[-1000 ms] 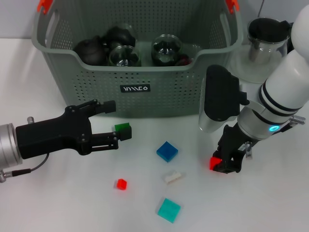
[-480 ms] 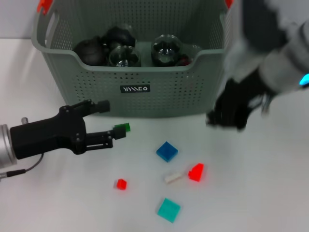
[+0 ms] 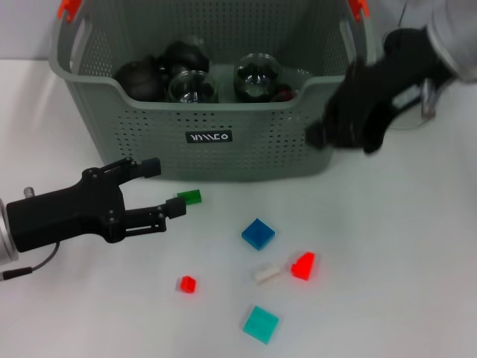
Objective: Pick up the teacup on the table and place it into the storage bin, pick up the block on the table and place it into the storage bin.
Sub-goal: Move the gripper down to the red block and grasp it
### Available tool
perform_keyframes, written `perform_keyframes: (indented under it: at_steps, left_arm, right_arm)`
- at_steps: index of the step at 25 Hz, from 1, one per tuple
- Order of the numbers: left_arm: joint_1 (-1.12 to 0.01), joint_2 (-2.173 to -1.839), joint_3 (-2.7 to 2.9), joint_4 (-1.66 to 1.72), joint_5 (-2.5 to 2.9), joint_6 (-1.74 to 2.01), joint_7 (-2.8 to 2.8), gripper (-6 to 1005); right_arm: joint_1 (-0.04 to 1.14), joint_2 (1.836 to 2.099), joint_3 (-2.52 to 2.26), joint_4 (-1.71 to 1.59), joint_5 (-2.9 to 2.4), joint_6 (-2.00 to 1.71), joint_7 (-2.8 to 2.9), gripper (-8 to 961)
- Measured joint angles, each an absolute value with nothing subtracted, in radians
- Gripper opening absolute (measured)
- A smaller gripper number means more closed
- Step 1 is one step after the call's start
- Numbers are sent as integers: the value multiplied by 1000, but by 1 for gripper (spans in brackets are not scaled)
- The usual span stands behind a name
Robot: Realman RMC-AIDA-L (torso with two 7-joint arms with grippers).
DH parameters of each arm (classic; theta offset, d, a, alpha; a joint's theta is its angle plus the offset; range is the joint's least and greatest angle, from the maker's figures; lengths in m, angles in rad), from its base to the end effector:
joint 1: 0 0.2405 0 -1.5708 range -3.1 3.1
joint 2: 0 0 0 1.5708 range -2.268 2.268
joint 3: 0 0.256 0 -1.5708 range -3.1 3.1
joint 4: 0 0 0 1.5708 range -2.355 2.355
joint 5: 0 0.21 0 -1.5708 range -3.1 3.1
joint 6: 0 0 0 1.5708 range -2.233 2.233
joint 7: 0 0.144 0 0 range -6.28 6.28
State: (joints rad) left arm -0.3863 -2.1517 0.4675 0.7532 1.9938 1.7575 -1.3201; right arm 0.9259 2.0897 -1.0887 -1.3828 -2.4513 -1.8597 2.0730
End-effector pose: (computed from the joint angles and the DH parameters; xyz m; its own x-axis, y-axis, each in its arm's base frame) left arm -0.2831 0.2799 0.0182 0.6771 0.3065 0.6690 0.5232 -0.8398 -0.1448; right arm 0.0656 0.3704 0.0372 0.9778 -0.0814 0.1930 -0.0553 -0.9890 -0.1370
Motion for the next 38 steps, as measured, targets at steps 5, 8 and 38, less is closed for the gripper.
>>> perform_keyframes:
  at_steps: [5,8,38]
  left_arm:
    - [-385,-2152,462,753,1994,1758,-1320,919]
    - [-386,-2152,461,753,1994,1758,-1320,918]
    - [-394,-2154,462,747,1994,1730,-1307,918]
  right_arm:
    - [885,2096,-1199,-1331,-2493,-1852,2075,58]
    - [877,2100,-1252,-1257,-2517,-1810,2094,177]
    - [971,2111,-1697,-835,-2466,-1379,2387,809]
